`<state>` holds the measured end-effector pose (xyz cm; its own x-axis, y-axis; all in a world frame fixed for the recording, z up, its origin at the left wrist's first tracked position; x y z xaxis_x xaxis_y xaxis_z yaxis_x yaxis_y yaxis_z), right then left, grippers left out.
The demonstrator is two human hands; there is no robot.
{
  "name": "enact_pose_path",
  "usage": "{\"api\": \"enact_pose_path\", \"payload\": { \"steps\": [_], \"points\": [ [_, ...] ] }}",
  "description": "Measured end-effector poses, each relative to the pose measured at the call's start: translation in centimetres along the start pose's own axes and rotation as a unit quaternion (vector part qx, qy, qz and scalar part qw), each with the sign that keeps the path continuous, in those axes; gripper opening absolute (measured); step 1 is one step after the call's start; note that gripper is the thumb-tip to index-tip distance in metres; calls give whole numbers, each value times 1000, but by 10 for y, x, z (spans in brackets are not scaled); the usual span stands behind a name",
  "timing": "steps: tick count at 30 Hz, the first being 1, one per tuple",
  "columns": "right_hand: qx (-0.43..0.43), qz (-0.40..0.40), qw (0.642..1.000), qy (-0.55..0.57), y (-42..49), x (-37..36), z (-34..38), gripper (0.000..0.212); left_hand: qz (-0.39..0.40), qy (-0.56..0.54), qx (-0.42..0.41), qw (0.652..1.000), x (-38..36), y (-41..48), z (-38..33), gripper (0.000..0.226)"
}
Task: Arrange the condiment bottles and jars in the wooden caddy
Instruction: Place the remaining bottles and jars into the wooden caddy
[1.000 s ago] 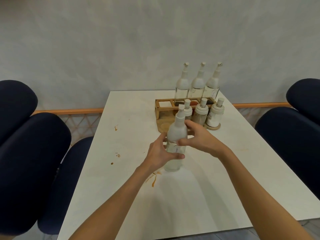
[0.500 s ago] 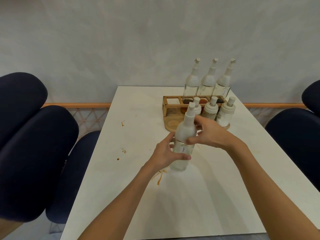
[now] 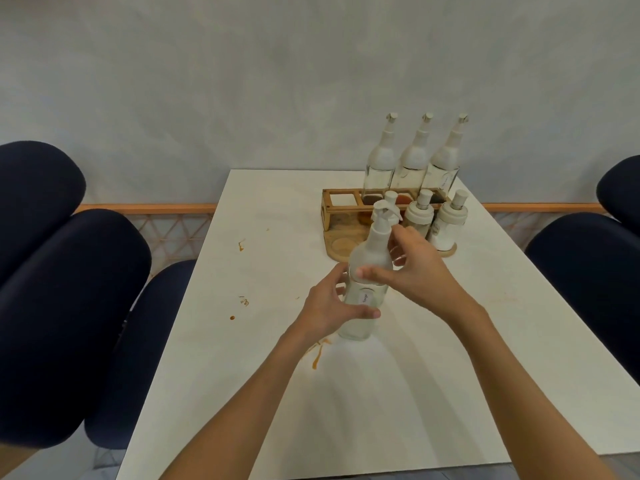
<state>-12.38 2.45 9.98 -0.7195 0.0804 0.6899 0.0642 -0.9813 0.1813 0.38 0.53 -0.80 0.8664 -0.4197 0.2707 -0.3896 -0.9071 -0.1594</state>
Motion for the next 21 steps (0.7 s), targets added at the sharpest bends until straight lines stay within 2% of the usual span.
{"api": "enact_pose_path", "payload": {
  "steps": [5,9,11,13,18,21],
  "points": [
    [-11,85,991,106,0,-5,-1,63,-3,3,2,1000,0,-1,0,88],
    [10,33,996,82,-3,-1,4,49,-5,5,5,1000,0,-1,0,85],
    [-3,16,999,42,-5,0,2,54,-7,9,7,1000,0,-1,0,85],
    [-21,40,998,31,-5,-1,-4,59,-7,7,8,1000,0,-1,0,85],
    [-11,125,977,172,-6,-5,1,58,-3,5,7,1000,-1,0,0,86],
    [5,103,987,127,-4,-4,3,51,-4,6,2,1000,0,0,0,86]
  ]
}}
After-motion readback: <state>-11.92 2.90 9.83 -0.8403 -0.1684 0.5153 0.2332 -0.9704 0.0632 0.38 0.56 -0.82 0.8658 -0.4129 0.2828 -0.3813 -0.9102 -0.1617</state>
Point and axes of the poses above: each hand's wrist, its own y-axis towards the middle knuckle, its own x-axis out of the back of the hand, z = x × y, the point moved 9 cm from there along y, towards the middle knuckle, and after that the axes turned 3 degrees about z, right-handed, at the moved point
